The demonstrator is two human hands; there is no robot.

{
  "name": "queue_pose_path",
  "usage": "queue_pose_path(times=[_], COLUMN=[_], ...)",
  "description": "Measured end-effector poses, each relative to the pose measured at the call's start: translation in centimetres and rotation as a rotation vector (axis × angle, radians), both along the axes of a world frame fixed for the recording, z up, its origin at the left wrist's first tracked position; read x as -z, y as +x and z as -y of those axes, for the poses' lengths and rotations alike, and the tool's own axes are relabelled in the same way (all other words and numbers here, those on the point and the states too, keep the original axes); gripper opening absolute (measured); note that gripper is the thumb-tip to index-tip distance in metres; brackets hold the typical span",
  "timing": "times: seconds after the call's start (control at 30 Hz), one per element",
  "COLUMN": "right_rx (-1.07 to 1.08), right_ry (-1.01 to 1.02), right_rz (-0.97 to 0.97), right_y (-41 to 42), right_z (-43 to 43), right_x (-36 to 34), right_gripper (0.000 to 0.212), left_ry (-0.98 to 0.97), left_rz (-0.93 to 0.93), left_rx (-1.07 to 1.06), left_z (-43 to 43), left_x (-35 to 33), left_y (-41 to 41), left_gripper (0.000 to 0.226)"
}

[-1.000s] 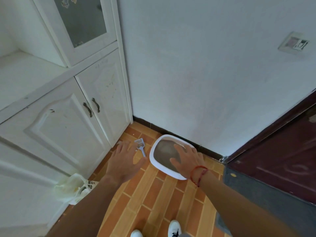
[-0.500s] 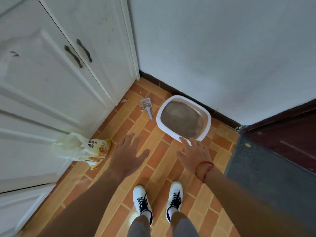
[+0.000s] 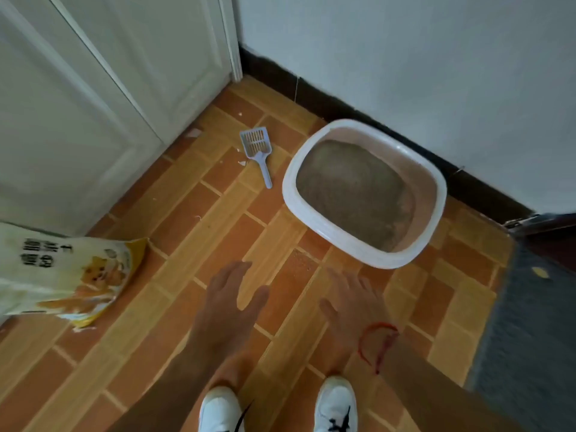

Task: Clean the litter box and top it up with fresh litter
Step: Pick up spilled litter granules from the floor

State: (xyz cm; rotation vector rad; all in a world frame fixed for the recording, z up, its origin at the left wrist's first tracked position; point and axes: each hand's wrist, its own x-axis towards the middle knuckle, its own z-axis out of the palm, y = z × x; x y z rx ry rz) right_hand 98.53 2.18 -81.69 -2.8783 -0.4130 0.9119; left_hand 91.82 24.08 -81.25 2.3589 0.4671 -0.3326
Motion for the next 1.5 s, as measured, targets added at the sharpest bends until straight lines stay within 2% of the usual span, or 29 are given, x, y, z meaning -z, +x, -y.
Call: queue_pose_path(times=[0.13,0.23,0.4,0.5,0.6,0.7,0.83,1.0,1.5], right_rx=[0.011,0.014,0.054,0.082,0.091,0.071,0.008,0.015,0.021], right_ry=[-0.003,-0.019,0.082,0.129,0.161,0.223,0.310,0.335,0.341], right_rz=[0.017,0.055,0.143,0.182,0.221,0.269,0.257,0.244,0.212], right_y=[1.7,2.8,5.0,6.0,6.6,6.9,6.7,6.1,7.0], right_z=[0.2,0.5,1.0,1.6,2.1,2.4,2.5,2.5,1.6], right_x=[10.3,16.5,23.9,26.7,28.1,29.0,30.1,30.9,31.5], right_gripper=[0.055,0.054,0.045,0.042,0.036,0.026,0.016,0.012,0.011], left_ry=[-0.100,-0.282,-0.659,-0.948,-1.202,-1.422,-1.632,-1.728,-1.749], left_rz=[0.037,0.080,0.210,0.234,0.265,0.215,0.151,0.137,0.045], left_rx=[-0.040,-0.192,-0.449,-0.597,-0.700,-0.760,-0.842,-0.898,-0.851], left_z=[-0.3,-0.5,-1.0,-1.2,-1.2,-1.0,0.1,0.5,2.0], left_x=[10.8,16.5,23.1,25.3,25.9,25.9,25.9,26.3,27.8], left_y=[1.3,2.9,6.7,8.9,10.3,10.5,9.4,8.7,8.5], left_gripper=[0.067,0.058,0.044,0.033,0.045,0.054,0.060,0.065,0.067])
